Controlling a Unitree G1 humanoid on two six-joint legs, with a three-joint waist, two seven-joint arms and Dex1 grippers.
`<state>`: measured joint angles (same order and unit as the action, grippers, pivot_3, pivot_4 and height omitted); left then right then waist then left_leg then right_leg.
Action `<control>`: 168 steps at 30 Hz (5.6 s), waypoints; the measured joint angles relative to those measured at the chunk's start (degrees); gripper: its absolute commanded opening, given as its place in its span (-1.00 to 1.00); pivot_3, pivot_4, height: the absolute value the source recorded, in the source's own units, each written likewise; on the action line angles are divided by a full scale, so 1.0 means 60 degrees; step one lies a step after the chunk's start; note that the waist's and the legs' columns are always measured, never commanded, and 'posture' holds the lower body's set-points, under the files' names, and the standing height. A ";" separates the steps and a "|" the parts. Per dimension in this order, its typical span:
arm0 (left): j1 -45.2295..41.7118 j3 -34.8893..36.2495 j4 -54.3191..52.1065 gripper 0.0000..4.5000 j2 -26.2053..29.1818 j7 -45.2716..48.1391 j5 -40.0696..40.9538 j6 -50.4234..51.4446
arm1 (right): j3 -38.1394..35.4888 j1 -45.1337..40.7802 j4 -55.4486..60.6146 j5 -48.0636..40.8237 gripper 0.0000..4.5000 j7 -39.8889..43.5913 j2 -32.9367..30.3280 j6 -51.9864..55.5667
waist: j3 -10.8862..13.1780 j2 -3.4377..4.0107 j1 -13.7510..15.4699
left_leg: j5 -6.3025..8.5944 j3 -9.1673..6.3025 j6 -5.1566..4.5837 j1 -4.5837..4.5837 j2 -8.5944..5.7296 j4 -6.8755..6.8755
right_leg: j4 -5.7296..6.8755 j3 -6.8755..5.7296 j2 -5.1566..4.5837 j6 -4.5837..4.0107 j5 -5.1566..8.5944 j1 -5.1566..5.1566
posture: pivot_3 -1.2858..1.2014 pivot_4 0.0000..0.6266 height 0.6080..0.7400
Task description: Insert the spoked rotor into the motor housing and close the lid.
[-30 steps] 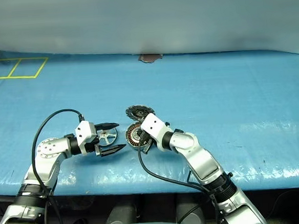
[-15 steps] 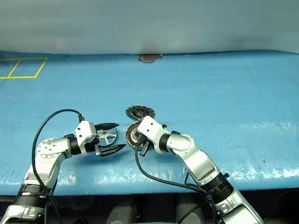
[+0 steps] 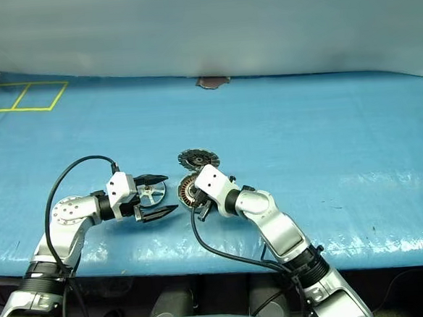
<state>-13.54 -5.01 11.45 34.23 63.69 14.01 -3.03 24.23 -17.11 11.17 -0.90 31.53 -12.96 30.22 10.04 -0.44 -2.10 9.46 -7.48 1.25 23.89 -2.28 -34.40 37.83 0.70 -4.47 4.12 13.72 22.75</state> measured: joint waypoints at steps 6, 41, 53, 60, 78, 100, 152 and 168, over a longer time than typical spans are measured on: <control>-0.0006 0.0000 0.0004 1.00 0.0000 0.0009 0.0001 0.0009 | -0.0026 0.0001 0.0606 -0.0025 -0.97 -0.0036 -0.0140 0.0155 | 0.0000 0.0000 -0.0002 | -0.0001 0.0000 0.0001 -0.0003 0.0001 0.0023 | -0.0002 -0.0001 0.0000 0.0000 0.0000 0.0006 | 0.03 -0.52 1.00; 0.0657 0.1401 -0.1195 1.00 0.0569 0.0310 0.2154 0.3013 | -0.1870 0.1986 0.2431 -0.1465 -0.97 0.0536 -0.1432 0.0027 | 0.0001 -0.0002 0.0001 | -0.0001 0.0005 0.0002 -0.0006 0.0014 0.0032 | -0.0003 -0.0001 0.0000 -0.0038 0.0024 0.0005 | 0.03 -0.52 1.00; 0.1433 0.2169 -0.1283 1.00 0.0893 -0.0102 0.2367 0.3568 | -0.1362 0.1992 0.2371 -0.1321 -0.14 0.0512 -0.1402 -0.0408 | 0.0001 -0.0002 0.0007 | 0.0000 0.0005 0.0003 -0.0002 0.0018 0.0038 | -0.0006 -0.0001 -0.0005 -0.0044 0.0028 0.0014 | 0.03 -0.52 1.00; 0.2194 0.3071 -0.1845 1.00 0.1087 -0.0520 0.3081 0.4557 | -0.1008 0.1980 0.2299 -0.1231 -0.14 0.0658 -0.1521 -0.0637 | 0.0003 -0.0006 0.0047 | 0.0000 0.0008 0.0004 -0.0002 0.0070 0.0035 | -0.0008 -0.0004 -0.0003 -0.0047 0.0029 0.0013 | 0.03 -0.52 1.00; -0.1372 0.0348 -0.1920 0.42 0.2590 0.0381 0.0812 0.4337 | -0.0353 0.1855 0.2092 -0.1026 -0.13 0.0714 -0.1171 -0.0875 | 0.0007 -0.0014 0.0030 | -0.0001 0.0032 0.0007 -0.0005 0.0031 0.0053 | -0.0008 0.0004 0.0014 -0.0046 0.0029 0.0021 | 0.03 -0.52 1.00; -0.2711 -0.1273 0.1205 0.30 0.2635 0.2297 -0.1642 0.1359 | -0.0295 0.1915 0.1876 -0.0562 -0.13 0.0417 -0.0932 -0.1527 | 0.0011 -0.0022 0.0014 | -0.0001 0.0024 0.0006 -0.0001 0.0035 0.0038 | 0.0000 -0.0001 0.0024 0.0000 0.0004 0.0015 | 0.03 -0.52 1.00; -0.3158 -0.1325 0.2312 -0.09 0.2189 0.2144 -0.2450 0.1256 | -0.0191 0.1669 0.1358 -0.0199 -0.13 0.0163 -0.0509 -0.2138 | -0.0001 -0.0007 -0.0022 | -0.0004 0.0021 0.0003 -0.0042 0.0041 0.0011 | 0.0037 0.0004 0.0038 0.0005 0.0000 -0.0020 | 0.03 -0.52 1.00; -0.4285 -0.1219 0.2187 -0.09 0.1967 0.3084 -0.1788 0.1748 | -0.0311 0.1777 0.1270 -0.0216 -0.13 0.0333 -0.0897 -0.2042 | 0.0004 -0.0016 0.0002 | -0.0004 0.0017 0.0004 -0.0019 0.0039 0.0009 | 0.0030 0.0003 0.0042 0.0010 -0.0003 -0.0008 | 0.03 -0.52 1.00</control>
<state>-39.25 -12.33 24.57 46.03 82.20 3.28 7.46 22.37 -6.45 18.79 -2.20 33.53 -18.34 17.97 10.07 -0.53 -2.09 9.44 -7.37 1.27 23.78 -2.04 -34.35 38.01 0.71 -4.22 4.18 13.69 22.70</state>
